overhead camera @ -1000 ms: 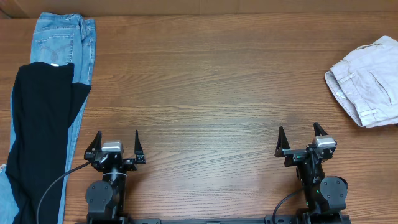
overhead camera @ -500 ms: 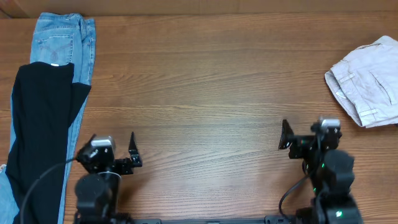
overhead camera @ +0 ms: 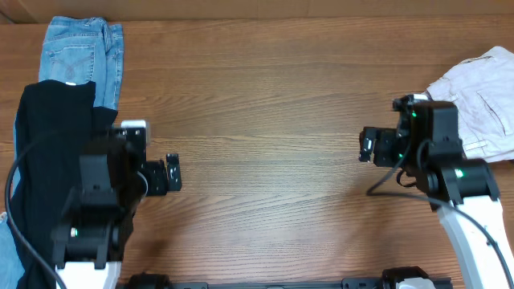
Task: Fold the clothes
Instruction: 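Reach the left gripper to the black t-shirt lying on the jeans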
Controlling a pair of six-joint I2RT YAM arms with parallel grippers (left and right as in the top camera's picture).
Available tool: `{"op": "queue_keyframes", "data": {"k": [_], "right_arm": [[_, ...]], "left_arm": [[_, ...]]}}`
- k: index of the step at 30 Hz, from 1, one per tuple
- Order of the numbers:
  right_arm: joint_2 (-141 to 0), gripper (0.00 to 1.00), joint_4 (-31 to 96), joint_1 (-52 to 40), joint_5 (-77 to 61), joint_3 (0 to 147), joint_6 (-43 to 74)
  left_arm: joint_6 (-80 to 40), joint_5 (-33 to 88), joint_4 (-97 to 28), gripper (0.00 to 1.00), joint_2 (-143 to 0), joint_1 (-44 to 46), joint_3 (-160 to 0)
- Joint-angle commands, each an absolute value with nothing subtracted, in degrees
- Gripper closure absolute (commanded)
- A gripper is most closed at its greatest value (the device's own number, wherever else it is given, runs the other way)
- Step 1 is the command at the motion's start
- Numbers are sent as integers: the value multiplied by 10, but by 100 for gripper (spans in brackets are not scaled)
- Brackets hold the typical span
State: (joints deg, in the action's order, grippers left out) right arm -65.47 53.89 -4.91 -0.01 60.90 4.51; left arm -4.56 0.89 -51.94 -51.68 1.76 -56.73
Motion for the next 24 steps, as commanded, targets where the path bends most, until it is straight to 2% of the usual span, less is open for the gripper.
{"op": "queue_keyframes", "data": {"k": [1,6,15,19,21,24], "right_arm": [[-683,0,539,-48,-14,627,50],[-701,0,534,-48,-13,627,50],[-701,0,533,-48,-12,627,49],[-701,0,535,-48,-12,627,49],[-701,0,535,-48,-12,627,49],[-701,0,535,-48,-11,627,49]], "left_arm": [[-68,-14,-503,0,-544,15,-604],[-121,-125,-496,0,-654,-21,-665],[-137,-137,-487,1,-972,-170,-884],[-117,-145,-451,7,-1075,-193,-954],[-116,-186,-434,8,-1117,-199,-979],[-105,-203,-391,3,-1167,-205,-992]]}}
